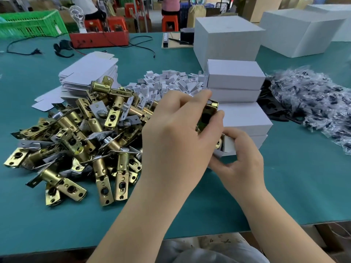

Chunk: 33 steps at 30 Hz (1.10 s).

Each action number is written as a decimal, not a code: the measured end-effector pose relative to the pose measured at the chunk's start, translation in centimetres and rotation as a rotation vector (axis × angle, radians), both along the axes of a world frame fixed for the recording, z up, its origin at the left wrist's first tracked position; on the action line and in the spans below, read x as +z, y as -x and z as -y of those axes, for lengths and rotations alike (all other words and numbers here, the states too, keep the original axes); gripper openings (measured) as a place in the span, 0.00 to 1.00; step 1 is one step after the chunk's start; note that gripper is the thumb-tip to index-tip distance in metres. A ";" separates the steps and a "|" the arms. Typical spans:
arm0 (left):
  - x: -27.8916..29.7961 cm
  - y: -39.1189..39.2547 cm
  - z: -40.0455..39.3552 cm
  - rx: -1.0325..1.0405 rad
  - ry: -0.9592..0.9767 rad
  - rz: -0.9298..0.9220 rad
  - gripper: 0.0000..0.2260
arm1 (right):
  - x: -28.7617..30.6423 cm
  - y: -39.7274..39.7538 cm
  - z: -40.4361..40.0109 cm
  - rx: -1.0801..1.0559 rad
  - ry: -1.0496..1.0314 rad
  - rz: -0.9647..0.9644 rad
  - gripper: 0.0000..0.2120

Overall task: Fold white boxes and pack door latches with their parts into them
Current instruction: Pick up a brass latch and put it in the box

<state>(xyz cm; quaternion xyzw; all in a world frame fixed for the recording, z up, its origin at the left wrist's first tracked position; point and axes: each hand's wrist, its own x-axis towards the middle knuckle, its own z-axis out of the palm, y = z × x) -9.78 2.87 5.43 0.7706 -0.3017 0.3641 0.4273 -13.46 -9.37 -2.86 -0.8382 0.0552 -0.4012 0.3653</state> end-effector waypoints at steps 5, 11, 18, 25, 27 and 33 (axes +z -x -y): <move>-1.5 -0.5 1.1 0.032 -0.131 -0.018 0.12 | 0.2 -0.2 0.0 0.045 -0.041 0.020 0.17; -2.5 -2.2 -0.1 -0.201 -0.360 -0.411 0.31 | 0.1 -0.1 0.6 0.053 -0.214 -0.073 0.14; -4.3 -4.4 -1.7 -0.390 -0.127 -0.462 0.17 | 0.0 0.0 0.6 0.089 -0.252 -0.081 0.22; -5.5 -3.6 -0.9 -0.470 0.043 -0.617 0.14 | -0.1 0.0 1.0 0.074 -0.273 0.066 0.07; -5.6 -3.8 -1.2 -0.523 -0.014 -0.663 0.17 | -0.1 0.1 1.0 0.049 -0.313 0.084 0.08; -5.5 -4.0 -1.5 -0.590 -0.033 -0.725 0.18 | 0.5 0.5 1.3 0.129 -0.470 0.062 0.11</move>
